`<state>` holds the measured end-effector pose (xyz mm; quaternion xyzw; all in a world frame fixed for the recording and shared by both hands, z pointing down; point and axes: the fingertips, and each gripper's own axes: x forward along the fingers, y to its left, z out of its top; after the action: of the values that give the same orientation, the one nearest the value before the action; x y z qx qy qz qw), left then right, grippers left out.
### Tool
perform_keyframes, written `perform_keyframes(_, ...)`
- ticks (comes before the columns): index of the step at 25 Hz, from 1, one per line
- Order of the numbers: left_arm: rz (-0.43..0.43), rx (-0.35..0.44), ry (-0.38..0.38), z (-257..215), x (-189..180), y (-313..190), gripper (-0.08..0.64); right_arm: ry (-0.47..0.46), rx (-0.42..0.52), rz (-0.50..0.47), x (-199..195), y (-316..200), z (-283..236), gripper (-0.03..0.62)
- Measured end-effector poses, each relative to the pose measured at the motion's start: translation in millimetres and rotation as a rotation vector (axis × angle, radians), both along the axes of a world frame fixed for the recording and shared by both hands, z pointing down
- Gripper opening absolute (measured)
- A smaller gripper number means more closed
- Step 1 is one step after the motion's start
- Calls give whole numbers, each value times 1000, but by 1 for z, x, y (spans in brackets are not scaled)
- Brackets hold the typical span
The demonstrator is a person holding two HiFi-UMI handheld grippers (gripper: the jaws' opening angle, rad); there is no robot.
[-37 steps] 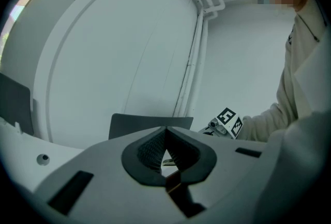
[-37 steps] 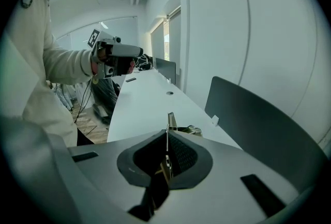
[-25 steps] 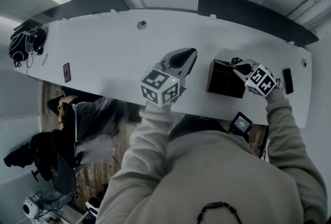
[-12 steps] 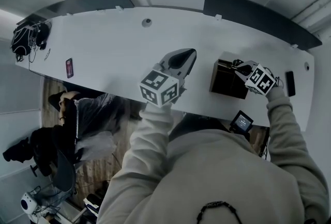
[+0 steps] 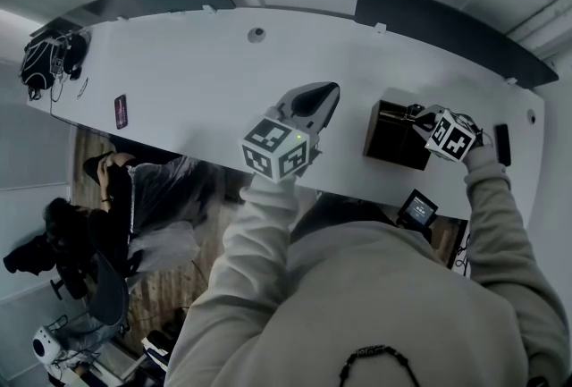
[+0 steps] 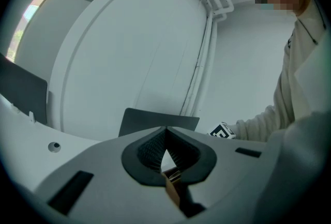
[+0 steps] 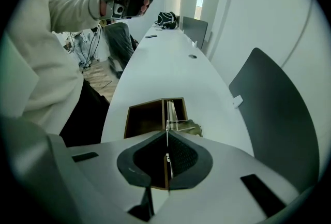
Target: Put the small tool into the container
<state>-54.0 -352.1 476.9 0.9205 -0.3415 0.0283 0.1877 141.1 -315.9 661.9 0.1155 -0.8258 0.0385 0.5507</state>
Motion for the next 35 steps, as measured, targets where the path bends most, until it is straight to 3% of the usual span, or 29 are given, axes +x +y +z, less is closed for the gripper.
perform_keyframes(8, 2, -2, -8, 1, 0, 6, -5, 65, -6, 40, -4, 1, 40, 25)
perform_keyframes(17, 5, -7, 4, 4, 1, 8, -5, 39, -22, 73, -4, 0, 42, 26)
perform_keyframes(22, 6, -14, 16, 6, 2, 8, -5, 14, 26, 97, -2, -2, 41, 27)
perform_keyframes(27, 11, -17, 20, 6, 5, 8, -5, -38, 85, 167, 3, -12, 32, 161)
perform_keyframes(35, 39, 1, 19, -1, 14, 11, -5, -83, 161, 240, 12, -18, 15, 163)
